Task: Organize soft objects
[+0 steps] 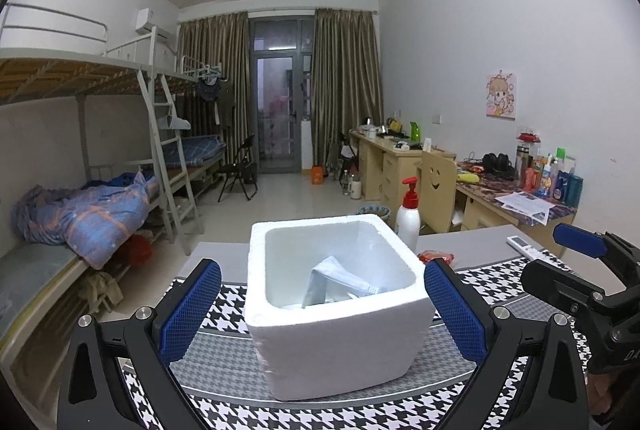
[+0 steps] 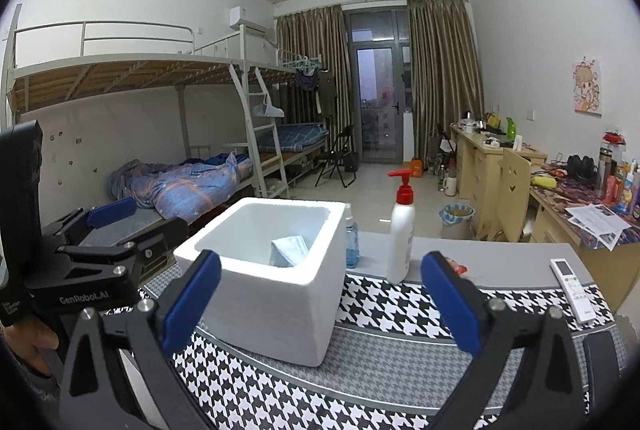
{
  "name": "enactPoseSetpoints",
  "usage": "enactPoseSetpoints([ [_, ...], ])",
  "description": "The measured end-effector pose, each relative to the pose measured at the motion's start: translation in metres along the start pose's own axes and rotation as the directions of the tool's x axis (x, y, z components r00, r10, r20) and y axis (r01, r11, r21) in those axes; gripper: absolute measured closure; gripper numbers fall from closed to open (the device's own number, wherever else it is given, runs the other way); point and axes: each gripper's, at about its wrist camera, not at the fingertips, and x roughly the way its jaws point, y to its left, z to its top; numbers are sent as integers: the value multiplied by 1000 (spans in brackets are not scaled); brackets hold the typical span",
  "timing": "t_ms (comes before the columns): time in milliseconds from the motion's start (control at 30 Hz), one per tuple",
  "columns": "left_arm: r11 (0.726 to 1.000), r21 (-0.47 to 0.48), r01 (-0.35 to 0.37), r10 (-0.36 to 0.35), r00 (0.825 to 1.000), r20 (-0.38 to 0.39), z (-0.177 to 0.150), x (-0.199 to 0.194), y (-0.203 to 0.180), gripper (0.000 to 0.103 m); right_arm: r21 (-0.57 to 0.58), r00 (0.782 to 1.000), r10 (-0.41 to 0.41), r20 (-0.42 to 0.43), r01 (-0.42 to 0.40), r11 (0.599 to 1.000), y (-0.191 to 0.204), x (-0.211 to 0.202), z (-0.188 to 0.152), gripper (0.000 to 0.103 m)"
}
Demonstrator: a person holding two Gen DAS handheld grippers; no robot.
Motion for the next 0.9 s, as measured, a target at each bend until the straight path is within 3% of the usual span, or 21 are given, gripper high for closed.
enactPoseSetpoints([
  [900,996,28,79,-81,995,64,-19,-23,-20,1,23,998,-50,48,49,999,-13,-33,-20,1],
])
